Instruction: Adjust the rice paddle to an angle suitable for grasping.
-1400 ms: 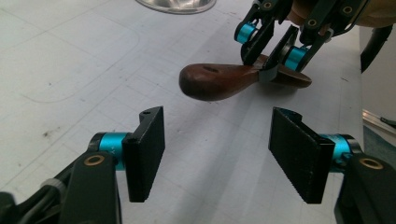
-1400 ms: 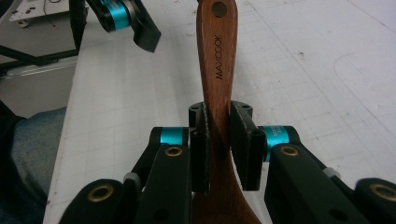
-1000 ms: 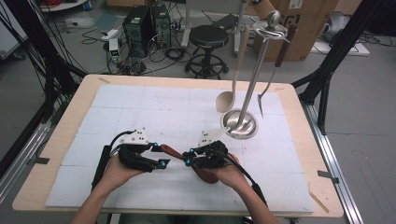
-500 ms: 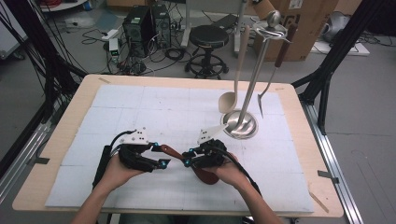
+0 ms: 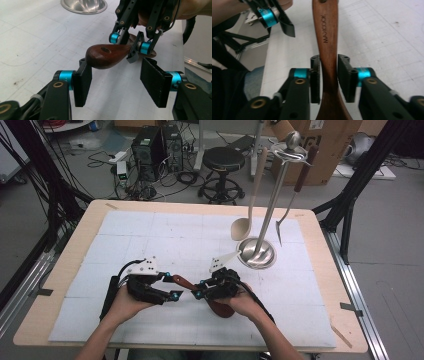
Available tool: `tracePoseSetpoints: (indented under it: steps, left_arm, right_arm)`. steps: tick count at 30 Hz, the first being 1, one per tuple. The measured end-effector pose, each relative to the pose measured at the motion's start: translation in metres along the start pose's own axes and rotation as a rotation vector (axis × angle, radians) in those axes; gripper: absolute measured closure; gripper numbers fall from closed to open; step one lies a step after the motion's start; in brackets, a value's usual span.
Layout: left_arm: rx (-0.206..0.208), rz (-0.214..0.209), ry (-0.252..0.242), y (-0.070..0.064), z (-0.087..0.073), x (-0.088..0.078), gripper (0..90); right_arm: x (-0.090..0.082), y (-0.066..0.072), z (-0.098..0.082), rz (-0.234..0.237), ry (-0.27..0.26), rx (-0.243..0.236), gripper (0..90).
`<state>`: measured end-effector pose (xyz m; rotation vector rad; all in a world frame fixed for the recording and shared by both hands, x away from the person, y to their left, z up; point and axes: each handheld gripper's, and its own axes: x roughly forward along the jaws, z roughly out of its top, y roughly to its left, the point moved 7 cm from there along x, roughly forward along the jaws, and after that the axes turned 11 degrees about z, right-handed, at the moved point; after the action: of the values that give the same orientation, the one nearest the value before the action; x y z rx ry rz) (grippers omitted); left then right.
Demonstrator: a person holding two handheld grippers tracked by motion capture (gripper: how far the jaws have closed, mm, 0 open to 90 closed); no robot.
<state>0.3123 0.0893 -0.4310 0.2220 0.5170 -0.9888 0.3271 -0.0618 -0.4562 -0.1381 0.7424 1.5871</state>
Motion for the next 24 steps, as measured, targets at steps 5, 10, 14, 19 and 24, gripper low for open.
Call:
tracePoseSetpoints:
  steps: [5,10,14,19,24]
  left_arm:
    - [-0.001,0.002,-0.007,0.000,0.001,0.000,42.3]
    - [-0.003,0.010,-0.007,0.001,0.001,-0.001,39.9]
    - [-0.004,0.037,-0.006,0.001,0.002,0.001,32.5]
    - [0.002,0.039,-0.006,0.000,0.002,0.002,30.9]
    - [0.005,0.034,-0.011,-0.002,0.003,0.001,30.8]
  right_arm:
    - [-0.003,0.001,0.001,-0.003,-0.016,0.011,75.9]
    - [-0.011,0.003,0.009,-0.021,-0.076,-0.002,76.1]
    - [-0.021,0.004,0.015,-0.040,-0.133,0.006,76.1]
    - [-0.029,0.007,0.026,-0.048,-0.198,-0.007,76.3]
    - [-0.028,0.014,0.035,-0.040,-0.231,-0.039,76.8]
